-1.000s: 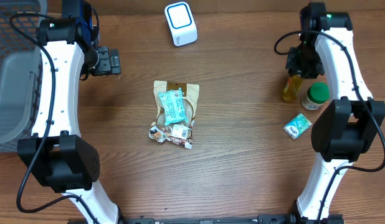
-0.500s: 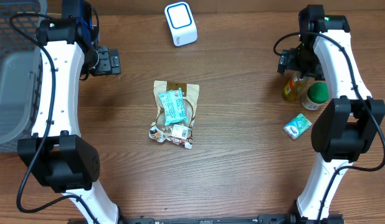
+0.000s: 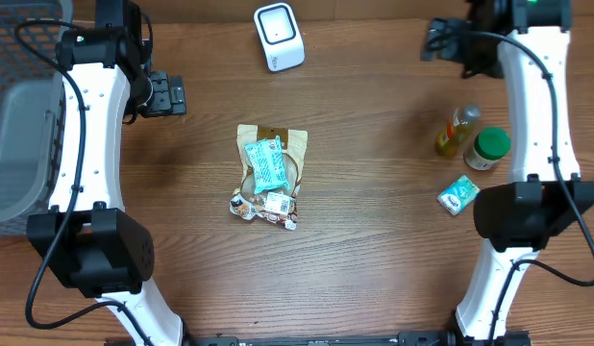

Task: Scan the item barcode
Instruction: 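Carry the oil bottle right and set it down beside the jar, then move the right gripper over the mint-green wipes pack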

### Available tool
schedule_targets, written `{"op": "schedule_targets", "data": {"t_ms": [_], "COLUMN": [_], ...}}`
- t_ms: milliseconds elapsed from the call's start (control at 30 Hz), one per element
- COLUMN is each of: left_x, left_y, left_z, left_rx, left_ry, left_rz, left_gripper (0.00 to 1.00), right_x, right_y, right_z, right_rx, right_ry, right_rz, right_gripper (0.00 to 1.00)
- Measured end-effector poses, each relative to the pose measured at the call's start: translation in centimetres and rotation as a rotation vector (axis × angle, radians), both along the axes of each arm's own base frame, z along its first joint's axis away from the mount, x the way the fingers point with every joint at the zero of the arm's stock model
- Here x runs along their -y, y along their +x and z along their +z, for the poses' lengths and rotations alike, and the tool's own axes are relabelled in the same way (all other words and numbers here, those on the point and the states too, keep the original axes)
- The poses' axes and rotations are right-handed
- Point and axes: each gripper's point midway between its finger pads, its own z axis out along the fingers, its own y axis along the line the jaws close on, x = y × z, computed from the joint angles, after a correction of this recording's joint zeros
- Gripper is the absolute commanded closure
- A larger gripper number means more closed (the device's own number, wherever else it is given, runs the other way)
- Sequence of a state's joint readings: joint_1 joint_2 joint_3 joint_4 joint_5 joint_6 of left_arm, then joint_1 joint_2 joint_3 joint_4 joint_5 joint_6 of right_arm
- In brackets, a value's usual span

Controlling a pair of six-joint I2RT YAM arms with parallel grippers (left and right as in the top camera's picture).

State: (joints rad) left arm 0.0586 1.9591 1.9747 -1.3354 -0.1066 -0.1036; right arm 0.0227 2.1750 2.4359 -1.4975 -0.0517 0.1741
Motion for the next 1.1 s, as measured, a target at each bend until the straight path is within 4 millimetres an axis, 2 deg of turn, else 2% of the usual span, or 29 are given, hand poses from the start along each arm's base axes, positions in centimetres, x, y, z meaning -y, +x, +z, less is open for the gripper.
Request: {"op": "schedule_targets", "data": {"t_ms": [200, 300, 433, 533, 667, 700, 800, 967, 1100], "left_x": [0.0, 0.0, 0.0, 0.0, 0.0, 0.0, 0.0, 0.0, 0.0], "left_y": [0.0, 0.0, 0.0, 0.0, 0.0, 0.0, 0.0, 0.0, 0.0], "left_z": [0.0, 0.0, 0.0, 0.0, 0.0, 0.0, 0.0, 0.0, 0.0], "left_rx": [0.0, 0.0, 0.0, 0.0, 0.0, 0.0, 0.0, 0.0, 0.0], "left_ry": [0.0, 0.0, 0.0, 0.0, 0.0, 0.0, 0.0, 0.0, 0.0], "left_rz": [0.0, 0.0, 0.0, 0.0, 0.0, 0.0, 0.0, 0.0, 0.0], "left_gripper": [0.0, 0.0, 0.01, 0.0, 0.01, 0.01, 0.0, 0.0, 0.01], "right_x": [-7.7, -10.7, -13.8, -16.1, -19.6, -20.7, -22.4, -25.5, -27.1], "right_y": [-1.4, -2.7, -4.1, -5.3, -7.0, -7.9, -9.4, -12.9, -14.7], "right_z": [-0.7, -1.4, -2.3, -3.7, -6.4, -7.6, -9.6, -14.0, -16.3], "right_rx": [-0.047, -0.093, -0.139, -0.182, -0.229, -0.255, -0.291, -0.371, -0.391], "right_ry": [0.164, 0.22, 0.256, 0.266, 0.261, 0.257, 0.249, 0.238, 0.234], "right_rz": [0.176, 0.239, 0.304, 0.354, 0.43, 0.457, 0.495, 0.536, 0.556], "right_gripper": [0.0, 0.01, 0.16, 0.18, 0.21, 0.21, 0.22, 0.27, 0.37]}}
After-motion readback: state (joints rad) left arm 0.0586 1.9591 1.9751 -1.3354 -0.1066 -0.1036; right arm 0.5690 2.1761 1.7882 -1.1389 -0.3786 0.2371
